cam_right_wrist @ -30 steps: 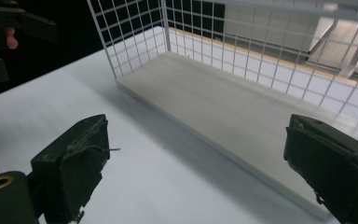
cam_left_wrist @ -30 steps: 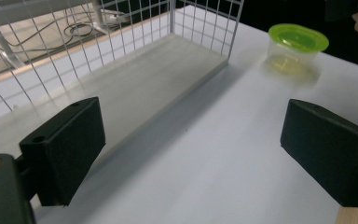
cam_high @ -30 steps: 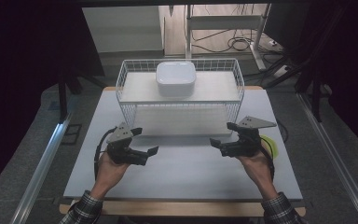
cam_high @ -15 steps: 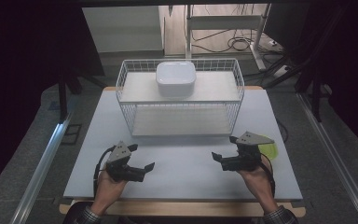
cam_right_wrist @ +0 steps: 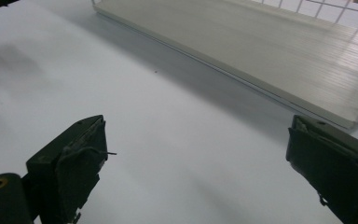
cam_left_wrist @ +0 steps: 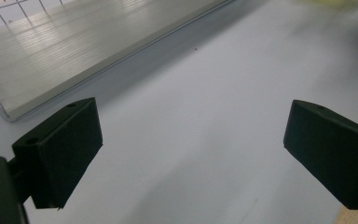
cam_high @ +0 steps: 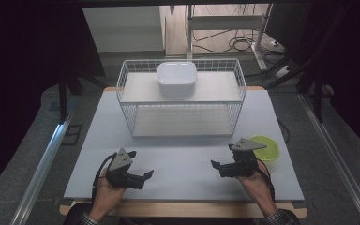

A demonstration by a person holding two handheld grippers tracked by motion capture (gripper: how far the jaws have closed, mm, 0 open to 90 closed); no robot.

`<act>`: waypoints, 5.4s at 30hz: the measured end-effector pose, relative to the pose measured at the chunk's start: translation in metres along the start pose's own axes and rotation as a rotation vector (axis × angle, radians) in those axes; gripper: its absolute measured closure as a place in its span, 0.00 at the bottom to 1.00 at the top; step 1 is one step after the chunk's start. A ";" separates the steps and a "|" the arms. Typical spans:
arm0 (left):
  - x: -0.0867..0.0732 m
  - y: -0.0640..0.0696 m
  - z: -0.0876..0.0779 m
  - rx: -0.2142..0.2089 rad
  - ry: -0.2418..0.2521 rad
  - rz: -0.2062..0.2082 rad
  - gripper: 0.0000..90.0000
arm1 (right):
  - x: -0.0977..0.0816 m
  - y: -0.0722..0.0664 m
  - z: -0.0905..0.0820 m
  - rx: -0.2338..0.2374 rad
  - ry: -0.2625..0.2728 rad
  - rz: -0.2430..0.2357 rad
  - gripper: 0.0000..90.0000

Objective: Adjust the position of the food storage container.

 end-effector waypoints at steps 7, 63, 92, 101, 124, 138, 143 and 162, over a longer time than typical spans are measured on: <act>-0.001 -0.001 0.001 0.005 -0.009 0.005 0.05 | 0.001 0.008 -0.002 -0.043 -0.015 0.025 0.02; -0.006 -0.003 0.011 -0.004 -0.070 -0.013 0.06 | -0.041 0.136 -0.072 -0.477 -0.121 0.297 1.00; -0.007 -0.002 0.012 -0.007 -0.085 -0.012 0.06 | -0.023 0.075 -0.041 -0.319 -0.166 0.218 0.99; -0.007 -0.002 0.012 -0.005 -0.090 -0.008 0.06 | -0.036 0.066 -0.045 -0.249 -0.222 0.236 0.99; -0.007 0.000 0.016 -0.006 -0.111 0.002 0.07 | -0.033 0.036 -0.015 -0.060 -0.236 0.221 0.99; -0.008 0.000 0.018 -0.006 -0.120 0.005 0.07 | -0.014 0.014 0.022 0.036 -0.209 0.186 0.99; -0.008 0.000 0.018 -0.005 -0.123 0.006 0.07 | -0.010 0.008 0.033 0.058 -0.209 0.177 0.99; -0.008 0.000 0.019 -0.005 -0.131 0.009 0.07 | 0.014 -0.024 0.087 0.188 -0.224 0.119 0.99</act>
Point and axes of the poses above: each handheld gripper's, and its own axes: z roughly forward along the jaws, x roughly out of its top, y roughly to its right, the point moved 1 cm from there along z, roughly forward along the jaws
